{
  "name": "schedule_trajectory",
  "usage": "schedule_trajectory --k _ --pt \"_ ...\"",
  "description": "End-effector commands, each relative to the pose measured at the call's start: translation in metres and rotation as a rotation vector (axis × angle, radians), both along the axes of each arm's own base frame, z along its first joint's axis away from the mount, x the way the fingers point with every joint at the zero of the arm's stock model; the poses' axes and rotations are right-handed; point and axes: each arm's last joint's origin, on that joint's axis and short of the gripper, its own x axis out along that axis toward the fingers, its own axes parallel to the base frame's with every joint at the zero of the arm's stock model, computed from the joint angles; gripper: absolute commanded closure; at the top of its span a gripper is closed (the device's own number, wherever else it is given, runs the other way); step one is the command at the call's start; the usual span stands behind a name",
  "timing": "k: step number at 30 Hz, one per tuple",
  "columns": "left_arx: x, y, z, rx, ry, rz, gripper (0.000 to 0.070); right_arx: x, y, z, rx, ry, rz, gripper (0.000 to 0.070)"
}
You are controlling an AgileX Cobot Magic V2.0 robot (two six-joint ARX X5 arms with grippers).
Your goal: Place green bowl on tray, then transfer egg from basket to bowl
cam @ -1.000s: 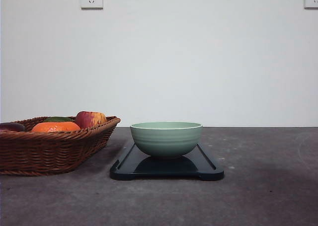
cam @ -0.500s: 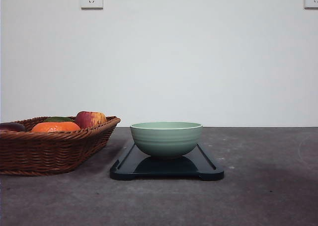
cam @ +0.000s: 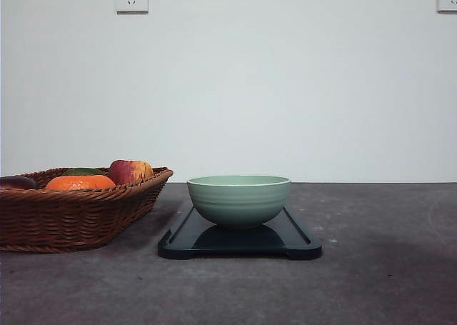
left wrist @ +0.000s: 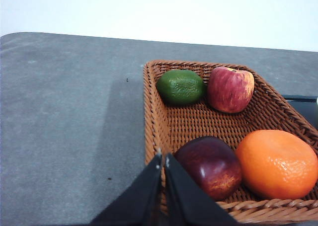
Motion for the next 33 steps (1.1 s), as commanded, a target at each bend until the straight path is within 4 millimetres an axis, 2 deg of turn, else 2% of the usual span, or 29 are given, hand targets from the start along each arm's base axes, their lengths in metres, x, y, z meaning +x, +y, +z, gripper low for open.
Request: schedule_trajectory --k 1,33 --pt "0.0011 0.0002 -0.0055 0.009 0.007 0.003 0.07 0.0003 -0.0001 -0.0003 0.01 -0.005 -0.004 0.0685" --pt "0.0011 0.0002 -0.0055 0.009 0.007 0.002 0.07 0.0003 -0.0001 -0.0003 0.01 -0.005 -0.004 0.0685"
